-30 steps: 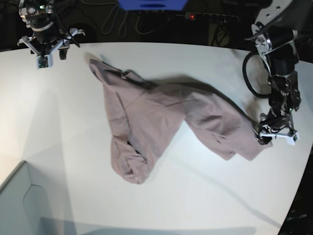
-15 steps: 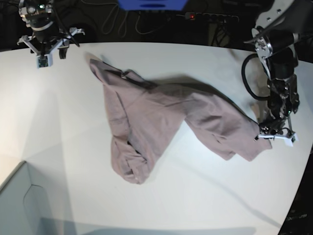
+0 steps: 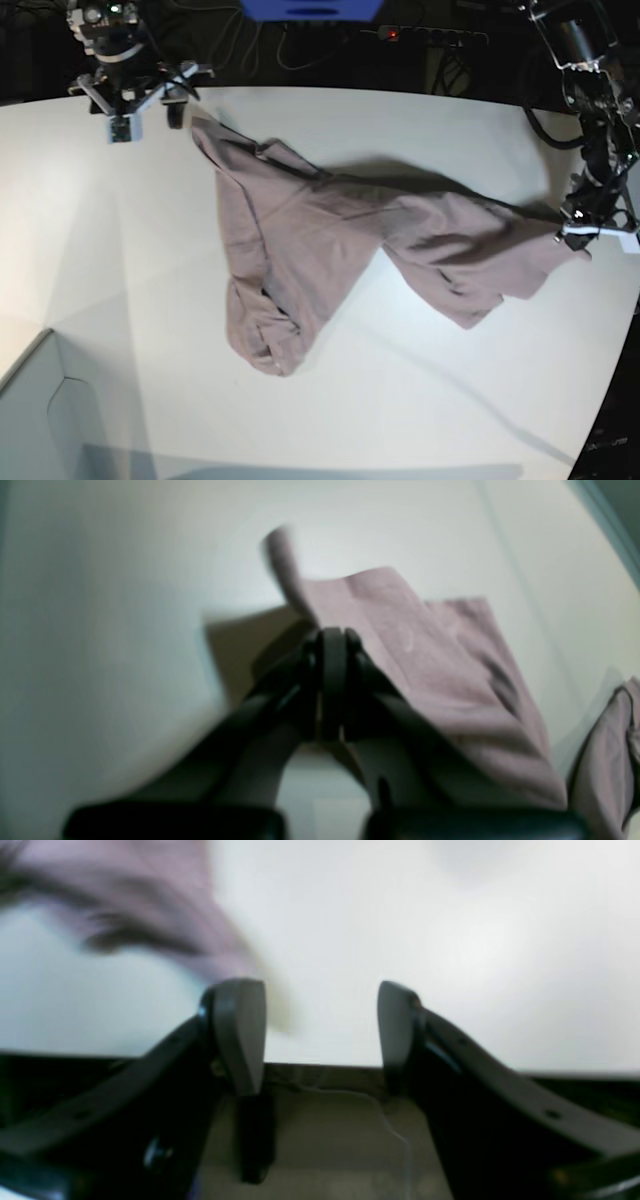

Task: Layout the t-shirt on the table in an organized manner, then fold the t-shirt properly
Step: 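Grasp the t-shirt's other shoulder corner with the right gripper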

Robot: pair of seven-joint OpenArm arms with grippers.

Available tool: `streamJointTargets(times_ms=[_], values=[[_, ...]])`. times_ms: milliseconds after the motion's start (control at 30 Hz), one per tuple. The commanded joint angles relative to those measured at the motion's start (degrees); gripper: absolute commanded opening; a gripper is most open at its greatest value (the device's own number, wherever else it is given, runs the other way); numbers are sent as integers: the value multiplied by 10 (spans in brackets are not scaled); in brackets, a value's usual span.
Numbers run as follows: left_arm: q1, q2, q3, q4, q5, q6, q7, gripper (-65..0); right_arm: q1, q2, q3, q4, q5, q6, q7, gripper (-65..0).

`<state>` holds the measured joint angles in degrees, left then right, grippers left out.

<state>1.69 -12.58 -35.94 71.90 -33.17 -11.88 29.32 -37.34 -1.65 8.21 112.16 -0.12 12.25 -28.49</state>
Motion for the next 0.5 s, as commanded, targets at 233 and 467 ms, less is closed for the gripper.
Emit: streamJointTargets(times_ms=[233, 467], values=[[38, -13, -2, 16, -31, -6, -13, -649, 65, 36, -104, -65, 3, 4, 12, -291], [54, -10, -52, 16, -31, -6, -9, -649, 131, 38, -103, -183, 2, 4, 12, -292]])
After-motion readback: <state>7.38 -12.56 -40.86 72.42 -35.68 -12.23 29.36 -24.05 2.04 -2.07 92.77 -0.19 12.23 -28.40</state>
